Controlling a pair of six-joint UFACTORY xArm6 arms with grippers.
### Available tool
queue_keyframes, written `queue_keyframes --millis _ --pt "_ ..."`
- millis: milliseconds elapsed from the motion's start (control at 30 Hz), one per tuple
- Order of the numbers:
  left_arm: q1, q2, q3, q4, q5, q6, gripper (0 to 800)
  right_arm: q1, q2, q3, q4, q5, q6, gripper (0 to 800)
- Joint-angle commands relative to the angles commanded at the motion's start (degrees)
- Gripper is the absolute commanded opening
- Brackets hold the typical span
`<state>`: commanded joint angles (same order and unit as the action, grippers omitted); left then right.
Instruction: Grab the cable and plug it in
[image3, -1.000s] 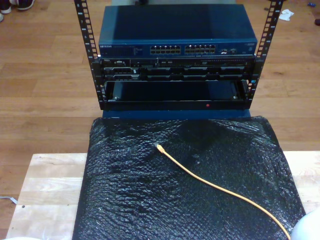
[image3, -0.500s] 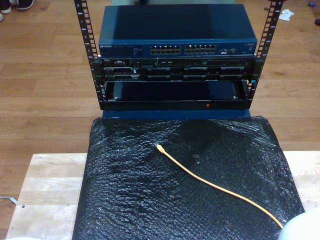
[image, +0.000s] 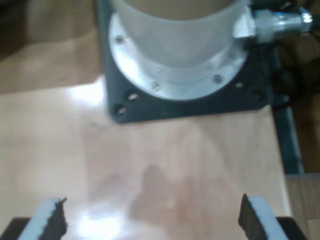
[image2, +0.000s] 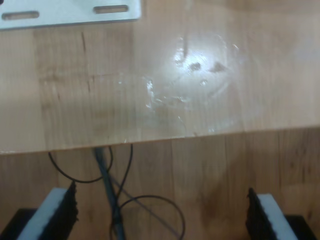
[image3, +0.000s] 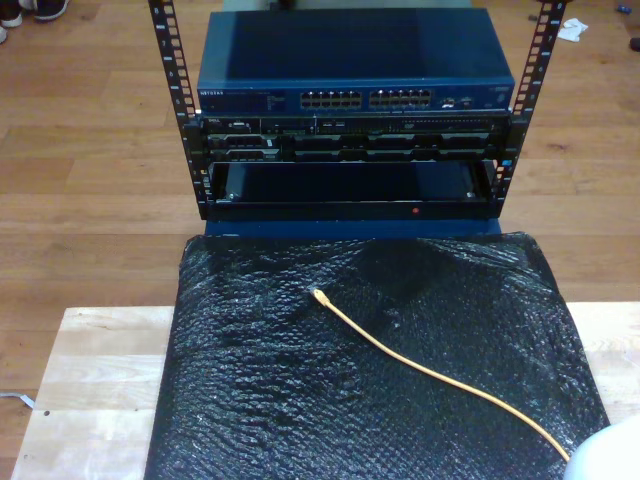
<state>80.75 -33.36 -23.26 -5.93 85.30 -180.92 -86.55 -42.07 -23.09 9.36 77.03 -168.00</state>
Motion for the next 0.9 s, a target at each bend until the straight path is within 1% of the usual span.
queue_keyframes --millis 67,167,233,300,433,567,767,900 --pt "-1.1 -0.1 -1.3 -1.0 1.9 -1.6 800 0.0 0.0 -1.5 0.5 1.2 1.8 800" --pt "-3.6 -0.1 -3.6 -2.4 5.6 -4.7 800 0.0 0.5 -3.6 3.3 3.7 4.0 800" --pt "-6.2 -0.1 -4.9 -3.4 8.0 -7.1 800 0.0 1.1 -5.5 5.4 5.9 5.4 800" --pt "-8.8 -0.1 -6.1 -4.8 9.4 -10.0 800 0.0 1.8 -7.3 6.0 8.4 6.9 800" --pt "-13.1 -0.1 -7.0 -6.8 9.8 -16.4 800 0.1 3.6 -11.6 6.2 12.2 11.7 800" --pt "-17.5 -0.1 -7.6 -8.7 9.8 -21.4 800 1.6 4.4 -14.7 6.9 14.9 15.9 800" --pt "-23.8 -0.1 -7.6 -9.9 9.8 -29.2 800 3.1 4.6 -18.0 11.2 18.6 21.5 800" --pt "-26.1 -0.1 -7.7 -10.8 9.8 -32.0 800 4.5 5.0 -19.9 14.2 22.1 24.7 800"
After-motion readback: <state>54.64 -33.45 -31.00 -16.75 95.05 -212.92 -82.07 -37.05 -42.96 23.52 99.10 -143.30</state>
